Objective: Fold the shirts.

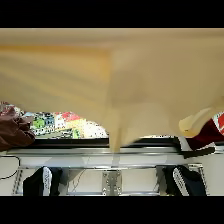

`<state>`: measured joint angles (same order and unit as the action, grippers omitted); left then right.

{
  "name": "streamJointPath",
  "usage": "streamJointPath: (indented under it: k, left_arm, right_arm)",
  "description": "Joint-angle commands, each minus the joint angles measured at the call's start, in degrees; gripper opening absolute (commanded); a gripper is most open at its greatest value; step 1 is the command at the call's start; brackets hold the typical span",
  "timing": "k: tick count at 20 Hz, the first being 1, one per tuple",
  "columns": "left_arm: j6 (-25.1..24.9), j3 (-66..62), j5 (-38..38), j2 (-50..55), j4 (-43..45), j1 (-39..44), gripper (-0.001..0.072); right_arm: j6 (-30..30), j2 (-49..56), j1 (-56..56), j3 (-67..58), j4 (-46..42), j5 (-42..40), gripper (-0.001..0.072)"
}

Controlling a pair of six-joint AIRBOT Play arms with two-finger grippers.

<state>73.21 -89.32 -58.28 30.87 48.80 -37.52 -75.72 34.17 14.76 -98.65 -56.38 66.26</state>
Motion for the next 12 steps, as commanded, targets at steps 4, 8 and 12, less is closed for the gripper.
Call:
streamJointPath:
  k: [4,8,12]
  left_arm:
    - [-2.2,-6.1,-17.5,16.5,-9.7,0.2,0.0010]
    - [-4.7,-0.4,-17.6,30.6,-3.3,12.3,0.0010]
    - [-4.2,1.4,-12.1,49.8,13.1,24.8,0.0011]
  right_arm:
    - [-0.1,18.1,-0.2,-1.9,8.1,8.3,0.0009]
    - [4.0,35.5,-7.7,5.9,9.1,7.0,0.0011]
    - [4.8,53.1,-15.4,7.5,4.0,-9.2,0.0010]
